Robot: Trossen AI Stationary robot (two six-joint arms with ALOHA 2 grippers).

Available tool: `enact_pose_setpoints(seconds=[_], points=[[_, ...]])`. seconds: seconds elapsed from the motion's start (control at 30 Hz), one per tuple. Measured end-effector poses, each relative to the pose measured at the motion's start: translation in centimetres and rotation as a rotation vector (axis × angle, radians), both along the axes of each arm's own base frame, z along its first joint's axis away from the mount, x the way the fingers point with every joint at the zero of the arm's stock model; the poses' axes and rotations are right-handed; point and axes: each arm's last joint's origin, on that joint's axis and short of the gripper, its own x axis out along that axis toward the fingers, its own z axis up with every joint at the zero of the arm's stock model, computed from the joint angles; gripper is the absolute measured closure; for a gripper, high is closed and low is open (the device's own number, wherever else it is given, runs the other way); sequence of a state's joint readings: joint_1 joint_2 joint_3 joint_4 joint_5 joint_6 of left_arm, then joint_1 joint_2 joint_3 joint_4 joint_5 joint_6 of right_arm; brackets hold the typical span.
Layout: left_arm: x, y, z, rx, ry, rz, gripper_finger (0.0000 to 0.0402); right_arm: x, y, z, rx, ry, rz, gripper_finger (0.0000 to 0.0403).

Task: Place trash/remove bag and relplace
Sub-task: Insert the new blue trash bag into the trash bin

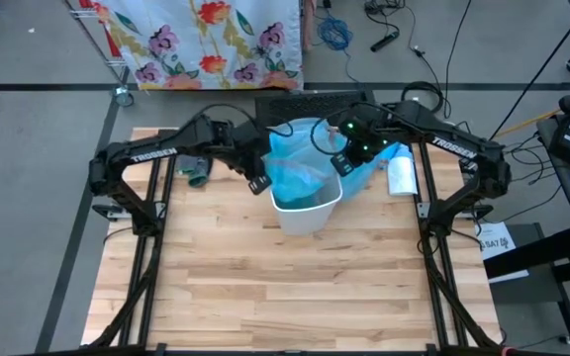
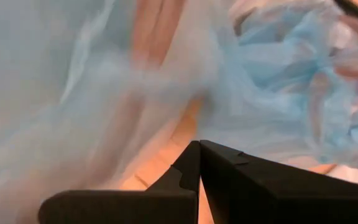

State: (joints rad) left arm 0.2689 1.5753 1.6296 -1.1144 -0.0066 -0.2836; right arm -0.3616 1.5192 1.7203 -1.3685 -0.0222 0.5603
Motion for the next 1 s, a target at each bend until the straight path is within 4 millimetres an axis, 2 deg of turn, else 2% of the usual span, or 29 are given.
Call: enact_pose_setpoints(seconds=[0.1, 0.2, 0.47, 0.6, 0.73, 1.0], points=[[0.3, -0.9, -0.1, -0.015, -0.007, -0.016, 0.0401, -0.3, 0.5, 0.1, -0.01, 0.019, 0.002, 0.0403], [0.2, -1.4, 0.6, -0.009, -0.033, -0.025, 0.0401, -1.4, 0.8, 0.9, -0.071, 0.027, -0.042, 0.0403], [-3.0, -2.5, 4.5, 0.025, -0.206, -0.011, 0.0401, -3.3, 1.7, 3.5, -0.143, -0.161, -0.039, 0.0403], [-4.2, -2.6, 6.1, 0.085, -0.293, 0.016, 0.0401, -2.3, 2.4, 4.8, -0.221, -0.311, 0.05, 0.0403], [-4.1, -2.5, 6.8, 0.142, -0.35, 0.01, 0.0401, -0.9, 3.1, 5.2, -0.253, -0.401, 0.155, 0.0403], [-3.5, -2.4, 6.5, 0.196, -0.334, -0.055, 0.0401, 0.2, 4.1, 5.0, -0.287, -0.406, 0.297, 0.0396]])
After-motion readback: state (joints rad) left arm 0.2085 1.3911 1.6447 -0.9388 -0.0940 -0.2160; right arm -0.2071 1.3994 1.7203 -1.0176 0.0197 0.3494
